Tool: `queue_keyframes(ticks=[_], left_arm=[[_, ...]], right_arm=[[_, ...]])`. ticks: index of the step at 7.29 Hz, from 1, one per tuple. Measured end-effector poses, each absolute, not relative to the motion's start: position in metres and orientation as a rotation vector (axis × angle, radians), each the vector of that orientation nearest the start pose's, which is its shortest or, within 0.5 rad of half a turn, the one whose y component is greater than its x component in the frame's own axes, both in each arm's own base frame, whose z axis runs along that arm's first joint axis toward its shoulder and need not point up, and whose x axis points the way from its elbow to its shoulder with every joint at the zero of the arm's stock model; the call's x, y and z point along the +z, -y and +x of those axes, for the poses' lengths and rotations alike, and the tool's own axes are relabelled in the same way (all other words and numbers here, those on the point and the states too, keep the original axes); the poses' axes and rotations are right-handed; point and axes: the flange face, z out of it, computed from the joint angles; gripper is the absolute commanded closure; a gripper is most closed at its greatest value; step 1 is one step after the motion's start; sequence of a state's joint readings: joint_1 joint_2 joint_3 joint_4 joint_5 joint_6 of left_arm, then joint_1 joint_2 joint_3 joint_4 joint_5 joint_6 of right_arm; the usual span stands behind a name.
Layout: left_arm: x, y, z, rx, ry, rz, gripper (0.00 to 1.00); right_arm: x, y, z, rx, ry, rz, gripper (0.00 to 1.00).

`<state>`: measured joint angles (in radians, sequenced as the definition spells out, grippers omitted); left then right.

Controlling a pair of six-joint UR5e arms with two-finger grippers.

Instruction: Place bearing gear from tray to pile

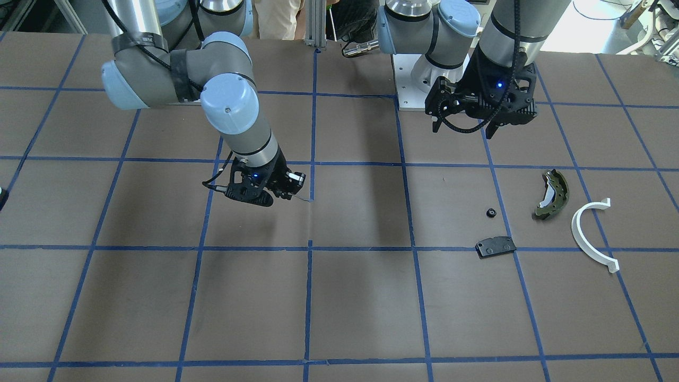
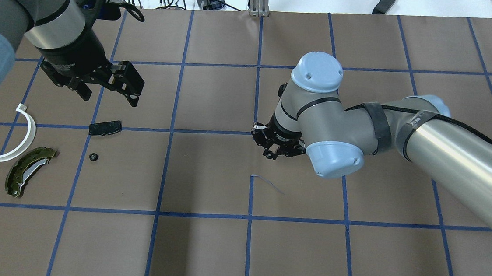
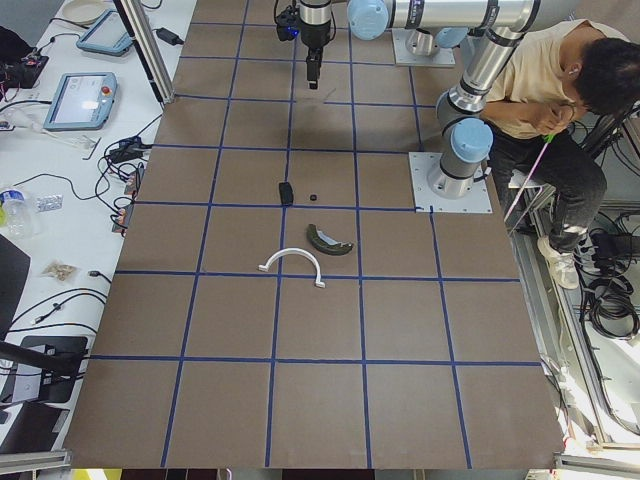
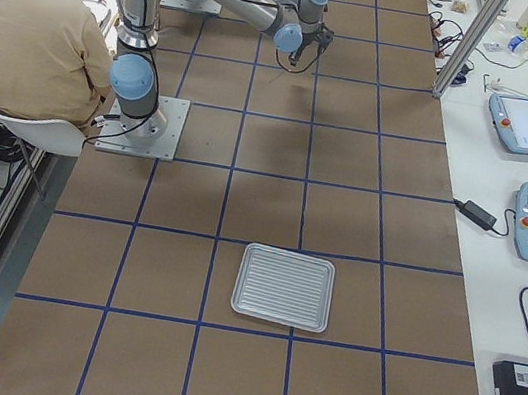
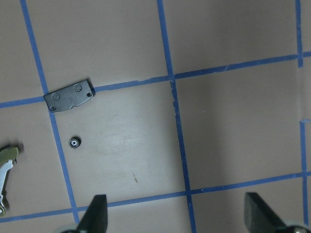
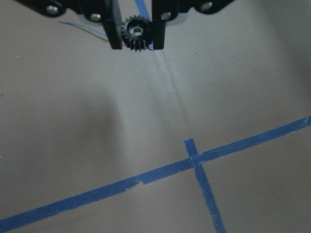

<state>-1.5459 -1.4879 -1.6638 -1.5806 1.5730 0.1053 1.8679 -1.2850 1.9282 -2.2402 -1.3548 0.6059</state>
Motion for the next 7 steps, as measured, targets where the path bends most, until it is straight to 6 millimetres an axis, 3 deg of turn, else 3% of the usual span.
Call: queue_keyframes(ticks=[3,4,5,7], left_arm=[[0.506,0.470,-0.139,0.088,-3.133,0.050,0.00],[0.506,0.477,-0.144,0.092,-3.134,0.043,0.00],[0.505,0.482,-0.147,0.067,-3.137,0.065,0.00],[0.499,0.492,-0.149,-0.043,-3.140,0.107,0.00]], right_arm=[[0.202,0.455,0.360,0.085,-2.848,0.454,1.00],[0.192,0.453,0.370,0.073,-2.839,0.457,0.37],[0.187,0.452,0.376,0.055,-2.830,0.455,0.14],[0.194,0.457,0.379,0.008,-2.829,0.448,0.04]])
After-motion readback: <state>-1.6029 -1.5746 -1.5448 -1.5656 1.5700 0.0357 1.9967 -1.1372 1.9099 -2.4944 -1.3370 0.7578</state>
